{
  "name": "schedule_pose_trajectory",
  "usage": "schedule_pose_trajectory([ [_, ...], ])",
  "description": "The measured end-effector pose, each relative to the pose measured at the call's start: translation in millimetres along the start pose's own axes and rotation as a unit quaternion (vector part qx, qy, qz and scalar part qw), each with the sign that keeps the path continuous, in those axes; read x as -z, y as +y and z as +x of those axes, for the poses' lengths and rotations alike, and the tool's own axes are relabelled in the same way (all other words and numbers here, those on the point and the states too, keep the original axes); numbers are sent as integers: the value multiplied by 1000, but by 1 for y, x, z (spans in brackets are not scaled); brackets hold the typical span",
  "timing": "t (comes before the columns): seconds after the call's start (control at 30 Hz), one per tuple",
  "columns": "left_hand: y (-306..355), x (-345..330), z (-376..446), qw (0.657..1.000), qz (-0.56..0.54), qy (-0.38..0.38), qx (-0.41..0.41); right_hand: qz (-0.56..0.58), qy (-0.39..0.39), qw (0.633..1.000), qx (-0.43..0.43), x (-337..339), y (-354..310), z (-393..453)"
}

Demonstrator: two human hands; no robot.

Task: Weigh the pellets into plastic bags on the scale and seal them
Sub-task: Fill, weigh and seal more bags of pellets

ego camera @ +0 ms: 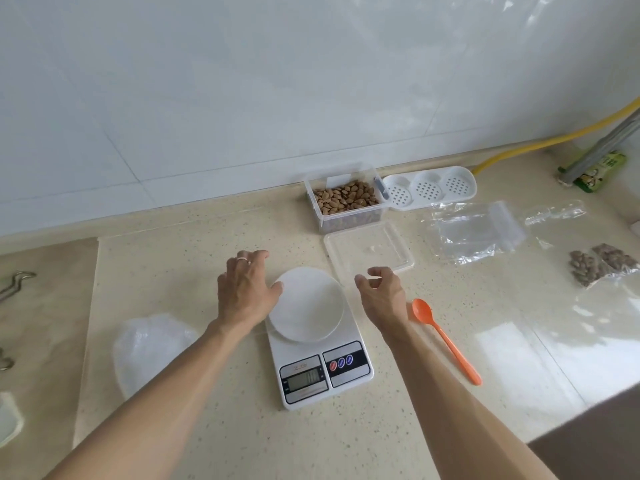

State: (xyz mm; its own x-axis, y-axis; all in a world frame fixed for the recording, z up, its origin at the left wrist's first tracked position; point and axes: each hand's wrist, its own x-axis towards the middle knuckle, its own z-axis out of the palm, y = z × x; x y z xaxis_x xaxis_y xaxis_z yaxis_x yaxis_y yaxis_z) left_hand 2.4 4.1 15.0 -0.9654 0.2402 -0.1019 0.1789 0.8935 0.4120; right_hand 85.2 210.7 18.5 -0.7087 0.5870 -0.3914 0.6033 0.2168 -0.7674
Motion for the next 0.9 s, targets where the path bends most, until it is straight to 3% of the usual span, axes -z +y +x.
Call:
schedule_pose_trajectory([
  [0.13, 2, -5, -19, 998, -9, 48, -32, -133, 35, 986, 93, -2, 18, -21],
  [0.33, 9, -19, -76, 986, 17, 69, -152, -278, 47, 934, 218, -4, 42, -60],
  [0.47, 3, -41, -119, 978, 31, 70, -192, -317, 45, 917, 239, -4, 64, -84],
  [0.7, -17, -57, -152, 987, 78, -2, -143, -379, -13, 894, 237, -4, 100, -114],
  [0.9, -22, -59, -155, 988, 75, -10, -133, -410, -53, 883, 221, -6, 108, -118],
])
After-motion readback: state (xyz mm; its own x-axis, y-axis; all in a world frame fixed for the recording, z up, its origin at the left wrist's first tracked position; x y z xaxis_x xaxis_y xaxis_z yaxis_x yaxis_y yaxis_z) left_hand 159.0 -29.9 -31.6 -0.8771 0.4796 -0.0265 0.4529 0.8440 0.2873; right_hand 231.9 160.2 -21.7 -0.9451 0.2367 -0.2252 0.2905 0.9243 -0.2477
